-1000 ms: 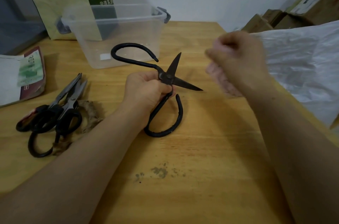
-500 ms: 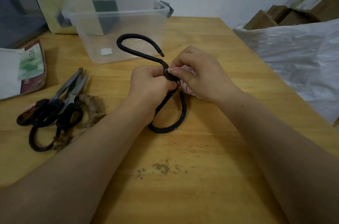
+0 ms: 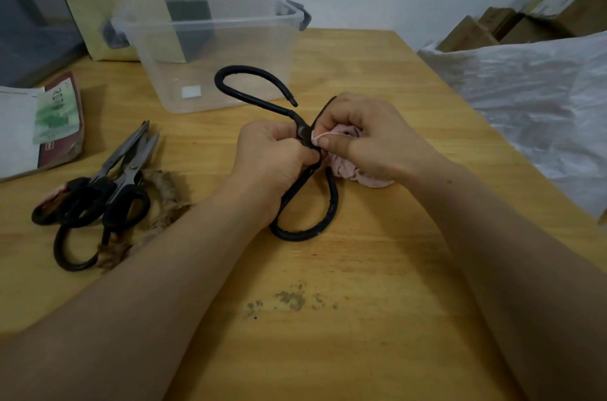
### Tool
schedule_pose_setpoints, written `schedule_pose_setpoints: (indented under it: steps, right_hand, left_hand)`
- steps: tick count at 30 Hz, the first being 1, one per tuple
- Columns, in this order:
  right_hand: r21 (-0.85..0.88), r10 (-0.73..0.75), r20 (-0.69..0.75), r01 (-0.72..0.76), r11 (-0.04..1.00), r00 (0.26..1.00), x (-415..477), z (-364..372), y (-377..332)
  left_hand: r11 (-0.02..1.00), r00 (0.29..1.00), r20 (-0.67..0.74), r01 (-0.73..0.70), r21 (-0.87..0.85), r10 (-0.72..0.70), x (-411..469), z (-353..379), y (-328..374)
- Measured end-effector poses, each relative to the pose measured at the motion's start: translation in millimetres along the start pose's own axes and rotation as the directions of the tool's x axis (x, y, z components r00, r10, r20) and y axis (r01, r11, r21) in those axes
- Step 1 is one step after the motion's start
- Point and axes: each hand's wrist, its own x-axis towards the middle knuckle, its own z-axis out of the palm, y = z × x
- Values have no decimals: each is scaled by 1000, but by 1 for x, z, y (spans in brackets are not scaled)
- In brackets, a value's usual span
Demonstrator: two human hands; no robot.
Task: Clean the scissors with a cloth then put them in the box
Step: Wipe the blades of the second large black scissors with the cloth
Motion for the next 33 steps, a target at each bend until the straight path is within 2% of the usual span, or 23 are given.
schedule_pose_setpoints:
  steps: [6, 9, 11, 12, 14, 17, 20, 23, 25, 28, 31, 33]
  right_hand:
    - [-49, 85, 28, -83, 995, 996, -3, -5, -2]
    - [-62, 147, -94, -153, 986, 985, -5, -6, 1]
    - [50, 135, -216, -127, 991, 967, -6, -7, 0]
    - [148, 127, -229, -95, 984, 965, -6, -8, -2]
    - [265, 77, -145, -36, 964, 986, -8, -6, -6]
    - [216, 23, -62, -9, 976, 998, -8, 0, -5]
    - [167, 122, -88, -106, 980, 989, -5, 0, 0]
    - [-15, 187, -169, -192, 981, 968, -4, -5, 6]
    - [63, 195, -223, -186, 981, 955, -6, -7, 5]
    - [211, 142, -207, -98, 973, 968, -8, -6, -3]
    - [143, 105, -155, -83, 986, 982, -8, -1, -6]
    - [78, 124, -174, -112, 991, 977, -6, 1, -5]
  left_hand:
    - [999, 1000, 25, 17, -30, -16, -2, -1, 1]
    - [998, 999, 27, 29, -58, -27, -3, -1, 3]
    - [997, 999, 30, 28, -67, -26, -2, -1, 3]
    - [997, 999, 30, 28, -67, -26, -2, -2, 2]
    - [999, 999, 32, 11, -37, -9, 0, -2, 1]
    - [1000, 1000, 28, -2, -9, 3, 0, -2, -1]
    - [999, 1000, 18, 23, -28, -22, -2, -2, 0]
    - [998, 999, 12, 40, -47, -39, -3, -1, 1]
    - [998, 999, 13, 41, -54, -40, -2, -1, 1]
    - [997, 998, 11, 54, -52, -54, 1, -2, -1]
    - [999, 999, 20, 38, -29, -38, 1, -3, 0]
    - [1000, 1000, 18, 17, -7, -17, -1, -1, 0]
